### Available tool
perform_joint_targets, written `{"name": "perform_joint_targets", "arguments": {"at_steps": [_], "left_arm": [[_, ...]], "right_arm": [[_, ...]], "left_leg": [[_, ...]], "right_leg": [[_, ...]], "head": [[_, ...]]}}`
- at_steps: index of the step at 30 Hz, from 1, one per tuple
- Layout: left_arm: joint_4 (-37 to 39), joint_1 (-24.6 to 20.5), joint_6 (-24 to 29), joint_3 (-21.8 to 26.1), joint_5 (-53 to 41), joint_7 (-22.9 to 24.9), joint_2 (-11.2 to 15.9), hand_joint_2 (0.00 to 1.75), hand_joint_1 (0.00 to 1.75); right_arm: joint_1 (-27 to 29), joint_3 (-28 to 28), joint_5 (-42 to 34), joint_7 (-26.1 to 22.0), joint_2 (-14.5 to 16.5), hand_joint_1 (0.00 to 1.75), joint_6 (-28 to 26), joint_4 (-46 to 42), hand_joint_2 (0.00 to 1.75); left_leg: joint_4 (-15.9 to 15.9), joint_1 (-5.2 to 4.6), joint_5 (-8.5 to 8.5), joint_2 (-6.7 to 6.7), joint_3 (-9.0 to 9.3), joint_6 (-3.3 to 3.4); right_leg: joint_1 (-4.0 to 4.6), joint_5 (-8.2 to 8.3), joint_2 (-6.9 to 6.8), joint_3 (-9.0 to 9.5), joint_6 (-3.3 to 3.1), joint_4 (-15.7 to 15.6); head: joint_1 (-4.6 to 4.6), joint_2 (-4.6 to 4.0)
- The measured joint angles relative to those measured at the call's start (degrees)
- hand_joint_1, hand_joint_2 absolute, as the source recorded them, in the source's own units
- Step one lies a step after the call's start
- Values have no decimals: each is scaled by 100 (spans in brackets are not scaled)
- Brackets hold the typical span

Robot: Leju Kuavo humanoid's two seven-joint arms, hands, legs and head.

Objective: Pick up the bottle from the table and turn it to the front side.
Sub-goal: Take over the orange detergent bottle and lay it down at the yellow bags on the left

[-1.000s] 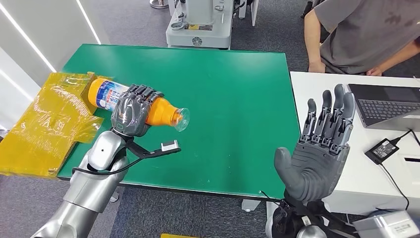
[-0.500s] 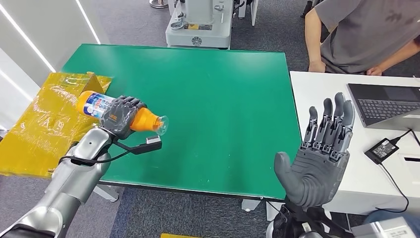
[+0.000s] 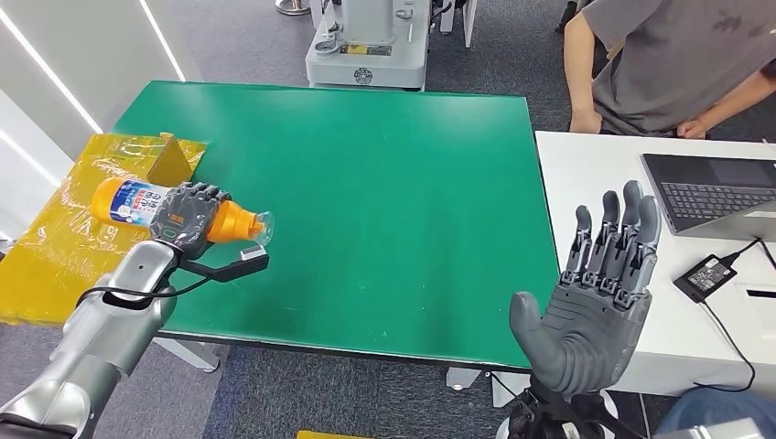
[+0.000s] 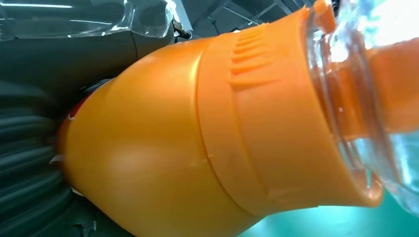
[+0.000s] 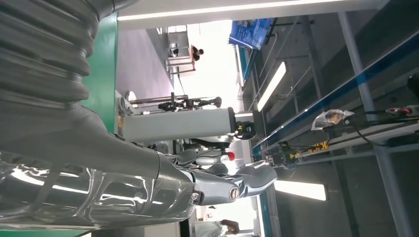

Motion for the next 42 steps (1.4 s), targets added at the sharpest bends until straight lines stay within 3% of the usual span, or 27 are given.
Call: {"name": "perform_joint_targets", "arguments": {"at_steps": [9, 20, 21, 25, 32, 42], "left_arm": [[66, 195, 196, 4, -36, 373, 147, 175, 175], [92, 371, 136, 71, -181, 850, 137, 175, 174], [92, 383, 136, 78, -181, 884, 135, 175, 167], [92, 441, 190, 112, -185, 990, 127, 175, 0], [92, 522, 352, 190, -350, 1312, 131, 175, 0], [92, 720, 497, 281, -362, 1415, 118, 175, 0]], "right_arm": [[-49, -2, 73, 0, -5, 0, 149, 2, 175], [-100, 5, 142, 0, -51, 0, 212, 2, 175], [-107, 7, 142, 0, -57, 0, 232, 4, 175], [-178, 9, 123, 0, -80, 0, 315, 44, 175], [-331, 9, 59, 2, -102, 0, 456, 180, 175], [-502, 9, 22, 1, -102, 0, 510, 353, 175]], "left_leg": [[0, 0, 0, -1, -1, 0], [0, 0, 0, -1, -1, 0], [0, 0, 0, -1, -1, 0], [0, 0, 0, 0, -1, 0], [0, 0, 0, -2, -1, 0], [0, 0, 0, -1, -1, 0]], "right_leg": [[0, 0, -1, 0, 0, -1], [0, 0, -2, -1, 0, -2], [0, 0, -2, -1, 0, -2], [0, 0, -1, -1, 0, -1], [0, 0, -3, 0, 0, -1], [0, 0, -3, 0, 0, -2]], "head": [[1, 0], [1, 0], [1, 0], [1, 0], [1, 0], [1, 0]]}}
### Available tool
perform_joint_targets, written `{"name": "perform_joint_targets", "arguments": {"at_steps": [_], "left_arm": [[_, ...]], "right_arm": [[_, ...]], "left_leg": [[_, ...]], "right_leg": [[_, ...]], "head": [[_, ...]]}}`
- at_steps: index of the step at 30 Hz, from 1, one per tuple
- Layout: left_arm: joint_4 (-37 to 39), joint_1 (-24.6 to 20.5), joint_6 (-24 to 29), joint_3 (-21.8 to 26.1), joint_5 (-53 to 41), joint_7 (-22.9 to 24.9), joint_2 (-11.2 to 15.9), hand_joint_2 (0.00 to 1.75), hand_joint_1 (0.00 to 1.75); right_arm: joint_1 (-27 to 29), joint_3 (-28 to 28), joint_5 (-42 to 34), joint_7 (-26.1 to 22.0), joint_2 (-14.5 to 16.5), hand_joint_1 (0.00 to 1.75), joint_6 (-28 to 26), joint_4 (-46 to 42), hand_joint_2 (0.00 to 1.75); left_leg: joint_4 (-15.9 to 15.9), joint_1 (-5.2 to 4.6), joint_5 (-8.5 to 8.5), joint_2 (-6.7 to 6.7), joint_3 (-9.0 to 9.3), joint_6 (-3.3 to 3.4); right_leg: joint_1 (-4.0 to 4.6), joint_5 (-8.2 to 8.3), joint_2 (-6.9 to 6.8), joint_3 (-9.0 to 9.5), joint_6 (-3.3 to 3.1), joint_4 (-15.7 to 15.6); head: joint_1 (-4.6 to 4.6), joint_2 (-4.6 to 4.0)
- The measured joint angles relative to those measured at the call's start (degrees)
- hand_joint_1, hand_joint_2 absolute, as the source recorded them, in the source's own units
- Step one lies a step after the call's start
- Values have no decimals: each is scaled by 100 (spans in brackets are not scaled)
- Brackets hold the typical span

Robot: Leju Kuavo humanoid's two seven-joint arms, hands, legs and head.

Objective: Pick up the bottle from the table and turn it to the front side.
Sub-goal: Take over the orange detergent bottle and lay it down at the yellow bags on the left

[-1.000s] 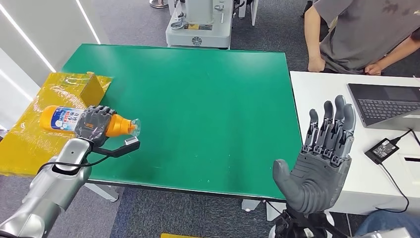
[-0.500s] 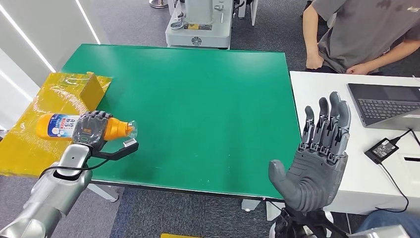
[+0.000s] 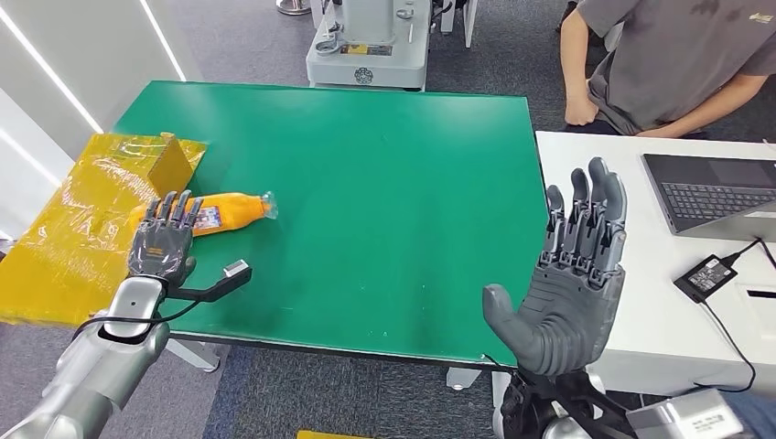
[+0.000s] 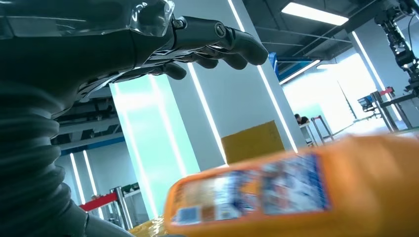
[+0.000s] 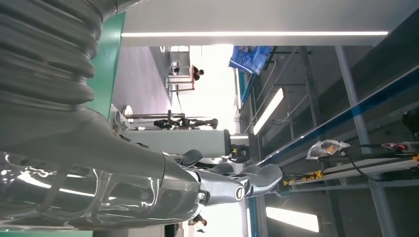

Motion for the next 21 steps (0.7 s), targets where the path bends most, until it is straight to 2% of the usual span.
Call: {"name": "perform_joint_targets", "arguments": {"at_steps": [6, 11, 14, 16, 18, 20, 21], "left_arm": [[0, 81, 164, 125, 23, 84, -28, 175, 0], [-37, 177, 935, 398, 146, 32, -74, 175, 0], [-523, 376, 1278, 844, 178, -324, -197, 175, 0], [-1206, 559, 1327, 1417, 217, -1071, -426, 175, 0], [-1921, 656, 1358, 2227, 451, -2253, -801, 175, 0], [-2459, 650, 1381, 3036, 1233, -3330, -1195, 175, 0], [-2664, 638, 1384, 3339, 1983, -3685, -1374, 175, 0]], "right_arm": [[-45, -2, -1, 1, 0, 0, 63, 76, 175], [-72, -11, 4, 1, 0, 0, 138, 132, 175], [-77, -21, 13, 0, 0, 0, 151, 148, 175], [-81, -26, 16, -1, 0, 0, 140, 154, 175], [-96, -26, 16, 0, 1, 0, 125, 170, 175], [-116, -26, 4, 1, 2, 0, 91, 192, 175], [-132, -25, -11, 1, 2, 0, 67, 205, 175]], "left_leg": [[0, 0, 0, 0, 0, 0], [1, 0, 0, 1, 1, 0], [2, -1, 0, 4, 1, 0], [4, -3, 0, 4, 0, 0], [5, -4, -1, 7, -1, 0], [5, -6, -4, 12, 2, 0], [5, -6, -5, 14, 3, 1]], "right_leg": [[0, 0, 0, 0, 0, 0], [0, 0, 1, -1, 0, -1], [-2, 0, 5, -4, 0, -2], [-4, 1, 5, -5, 1, -4], [-5, 2, 7, -5, 2, -4], [-8, 4, 12, -3, 3, -4], [-8, 5, 14, -2, 4, -4]], "head": [[0, 0], [-1, 0], [-1, 0], [0, 0], [2, 0], [1, 0], [0, 0]]}}
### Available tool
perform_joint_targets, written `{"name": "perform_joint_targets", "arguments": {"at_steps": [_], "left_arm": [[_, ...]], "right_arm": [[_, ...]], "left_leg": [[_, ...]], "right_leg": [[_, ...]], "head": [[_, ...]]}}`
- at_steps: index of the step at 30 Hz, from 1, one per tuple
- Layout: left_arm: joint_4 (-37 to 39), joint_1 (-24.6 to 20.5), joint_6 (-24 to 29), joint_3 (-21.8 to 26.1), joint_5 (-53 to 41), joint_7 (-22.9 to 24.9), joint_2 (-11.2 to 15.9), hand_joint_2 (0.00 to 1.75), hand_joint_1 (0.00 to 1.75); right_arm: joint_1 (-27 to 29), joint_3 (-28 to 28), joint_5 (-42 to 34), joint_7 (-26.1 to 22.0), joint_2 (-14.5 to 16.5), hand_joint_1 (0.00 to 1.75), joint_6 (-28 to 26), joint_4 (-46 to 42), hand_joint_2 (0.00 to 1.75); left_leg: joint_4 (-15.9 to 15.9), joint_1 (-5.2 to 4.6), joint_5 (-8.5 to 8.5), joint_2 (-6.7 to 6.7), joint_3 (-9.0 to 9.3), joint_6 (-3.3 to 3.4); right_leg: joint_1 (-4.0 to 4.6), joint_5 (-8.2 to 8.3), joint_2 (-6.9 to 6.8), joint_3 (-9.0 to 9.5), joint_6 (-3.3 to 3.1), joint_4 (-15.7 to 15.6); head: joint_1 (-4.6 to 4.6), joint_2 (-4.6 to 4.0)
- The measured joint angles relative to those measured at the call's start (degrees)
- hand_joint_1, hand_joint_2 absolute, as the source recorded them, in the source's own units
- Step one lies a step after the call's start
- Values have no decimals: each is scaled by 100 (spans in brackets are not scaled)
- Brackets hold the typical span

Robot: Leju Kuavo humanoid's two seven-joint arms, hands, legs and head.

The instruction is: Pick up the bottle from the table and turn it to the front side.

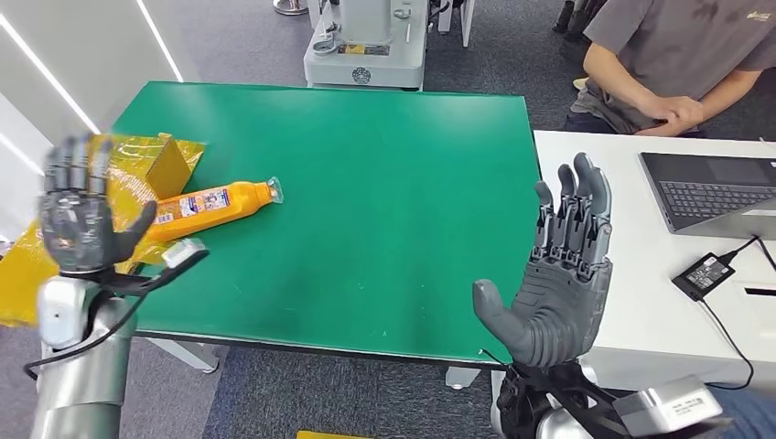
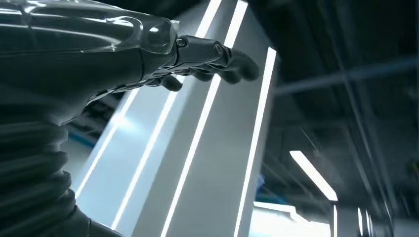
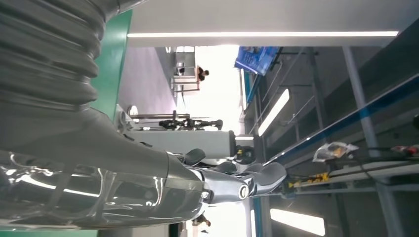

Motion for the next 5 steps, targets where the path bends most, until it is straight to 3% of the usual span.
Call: {"name": "perform_joint_targets", "arguments": {"at_steps": [2, 4, 5], "left_arm": [[-365, 3, 7, 261, 1984, -342, -305, 175, 0], [-711, 30, -2, 28, 3750, -416, -515, 175, 0], [-794, 38, -6, -71, 4108, -426, -560, 175, 0]], "right_arm": [[-53, 14, -42, 1, 0, 0, -53, 36, 175], [-125, 42, -86, 1, 0, 0, -108, 87, 175], [-143, 50, -95, 1, 0, 0, -124, 101, 175]], "left_leg": [[1, 1, 0, -6, 1, 1], [2, 5, 4, -28, -3, 4], [2, 6, 6, -36, -4, 5]], "right_leg": [[0, 0, -7, 3, 1, -2], [3, -1, -32, 9, 1, -4], [4, -1, -41, 11, 1, -4]], "head": [[-1, 0], [1, 0], [1, 0]]}}
